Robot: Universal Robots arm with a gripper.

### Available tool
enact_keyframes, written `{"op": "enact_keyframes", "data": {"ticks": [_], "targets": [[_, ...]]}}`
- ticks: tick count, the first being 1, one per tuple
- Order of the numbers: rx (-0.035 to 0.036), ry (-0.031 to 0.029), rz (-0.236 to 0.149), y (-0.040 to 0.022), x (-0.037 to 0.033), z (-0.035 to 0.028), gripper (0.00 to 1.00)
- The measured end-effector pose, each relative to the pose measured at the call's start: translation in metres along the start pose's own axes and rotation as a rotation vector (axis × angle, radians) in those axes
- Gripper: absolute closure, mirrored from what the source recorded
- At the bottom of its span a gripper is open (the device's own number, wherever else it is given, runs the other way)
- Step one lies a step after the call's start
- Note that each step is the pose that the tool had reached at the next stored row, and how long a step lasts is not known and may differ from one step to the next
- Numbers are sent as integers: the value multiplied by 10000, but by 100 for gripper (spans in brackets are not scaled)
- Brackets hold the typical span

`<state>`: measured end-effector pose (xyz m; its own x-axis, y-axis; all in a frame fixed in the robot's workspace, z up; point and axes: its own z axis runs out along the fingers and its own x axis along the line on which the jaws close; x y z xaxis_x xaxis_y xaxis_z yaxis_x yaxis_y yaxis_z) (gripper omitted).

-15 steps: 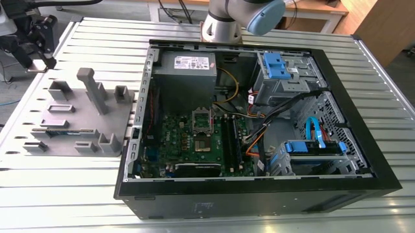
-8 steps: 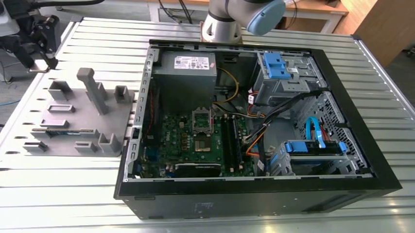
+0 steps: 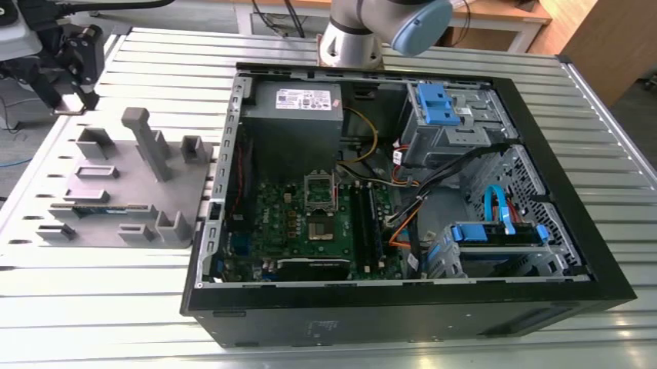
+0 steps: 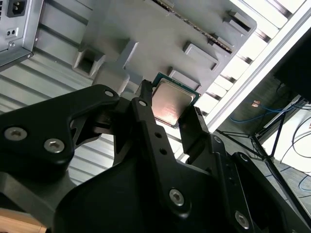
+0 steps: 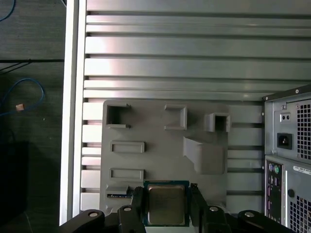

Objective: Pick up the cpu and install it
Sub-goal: 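Pick up the cpu and move it towards the insertion slot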

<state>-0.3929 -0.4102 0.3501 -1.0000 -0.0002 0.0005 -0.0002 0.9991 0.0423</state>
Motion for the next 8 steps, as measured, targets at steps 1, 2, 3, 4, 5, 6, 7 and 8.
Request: {"op": "enact_keyframes", "data": {"ticks": [1, 2, 3, 4, 5, 6, 7, 8], "targets": [[1, 1, 0, 0, -14, -1, 53], [1, 1, 0, 0, -27, -1, 53], [0, 1, 0, 0, -40, 0, 53], [0, 0, 0, 0, -55, 0, 53], [0, 0, 0, 0, -68, 0, 53], [0, 0, 0, 0, -82, 0, 53], [0, 0, 0, 0, -95, 0, 53], [0, 0, 0, 0, -109, 0, 53]]}}
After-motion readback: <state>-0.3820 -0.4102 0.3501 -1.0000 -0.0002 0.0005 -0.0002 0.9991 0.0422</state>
